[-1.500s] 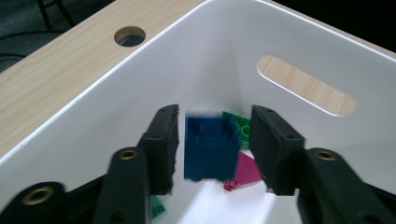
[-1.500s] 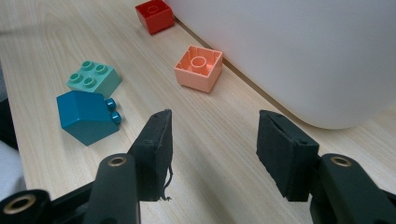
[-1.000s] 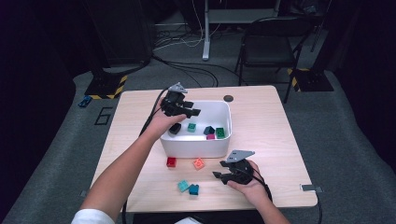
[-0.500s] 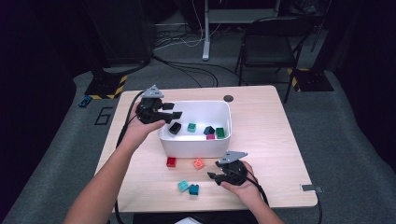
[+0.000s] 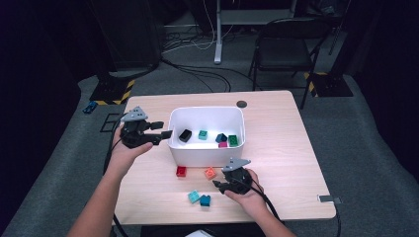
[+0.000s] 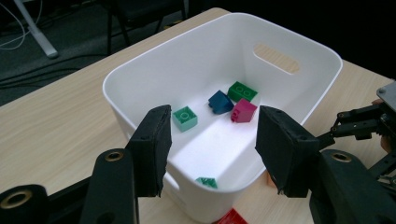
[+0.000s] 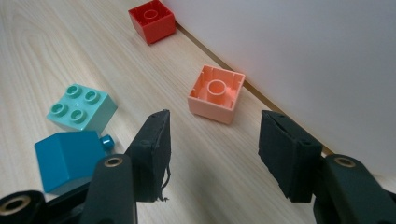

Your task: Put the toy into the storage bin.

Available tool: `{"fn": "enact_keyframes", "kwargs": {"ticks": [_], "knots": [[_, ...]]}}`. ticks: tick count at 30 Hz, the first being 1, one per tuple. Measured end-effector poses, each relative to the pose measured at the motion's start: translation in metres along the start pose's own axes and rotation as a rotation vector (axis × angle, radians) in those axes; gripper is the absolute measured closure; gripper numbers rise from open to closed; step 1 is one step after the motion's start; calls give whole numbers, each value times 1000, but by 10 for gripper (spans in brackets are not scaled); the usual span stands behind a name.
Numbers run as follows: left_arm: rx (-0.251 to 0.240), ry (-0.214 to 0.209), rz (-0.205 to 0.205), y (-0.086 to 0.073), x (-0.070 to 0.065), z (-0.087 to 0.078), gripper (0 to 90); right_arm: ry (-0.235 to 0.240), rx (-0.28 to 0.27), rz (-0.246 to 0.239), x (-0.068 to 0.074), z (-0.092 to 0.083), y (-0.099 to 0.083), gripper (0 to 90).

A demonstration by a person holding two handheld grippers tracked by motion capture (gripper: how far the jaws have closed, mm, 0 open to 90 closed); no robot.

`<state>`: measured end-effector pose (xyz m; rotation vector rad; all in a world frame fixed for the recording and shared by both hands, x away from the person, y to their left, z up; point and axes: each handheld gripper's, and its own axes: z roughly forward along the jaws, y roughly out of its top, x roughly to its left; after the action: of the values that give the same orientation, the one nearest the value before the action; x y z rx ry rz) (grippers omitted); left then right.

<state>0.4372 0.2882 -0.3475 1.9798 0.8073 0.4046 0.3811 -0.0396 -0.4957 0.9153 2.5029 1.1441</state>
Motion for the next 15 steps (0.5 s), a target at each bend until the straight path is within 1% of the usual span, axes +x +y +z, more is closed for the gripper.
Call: {"fn": "enact_keyframes", "kwargs": {"ticks": [2,3,4,6,7,8,10,11,13,15], "knots": [[6,1,-11,-6,2,-4,453,-5,2,-1,3,5,1,439],[-3,1,-20,-8,3,-5,453,-7,1,-8,3,7,2,440],[-3,1,-20,-8,3,-5,453,-7,1,-8,3,7,2,440],[-28,7,-41,-16,6,-12,453,-15,4,0,6,14,4,441],[-41,5,-50,-18,7,-14,453,-18,4,-6,6,16,4,441],[-43,1,-58,-20,8,-15,453,-21,7,7,7,19,4,440],[-46,0,-64,-23,10,-17,453,-35,12,1,7,23,5,441],[-38,4,-66,-24,12,-18,453,-37,14,4,8,25,5,441],[-47,8,-74,-27,14,-20,453,-46,19,-1,9,29,5,441],[-45,8,-80,-29,15,-22,452,-48,22,7,9,31,6,441]]}}
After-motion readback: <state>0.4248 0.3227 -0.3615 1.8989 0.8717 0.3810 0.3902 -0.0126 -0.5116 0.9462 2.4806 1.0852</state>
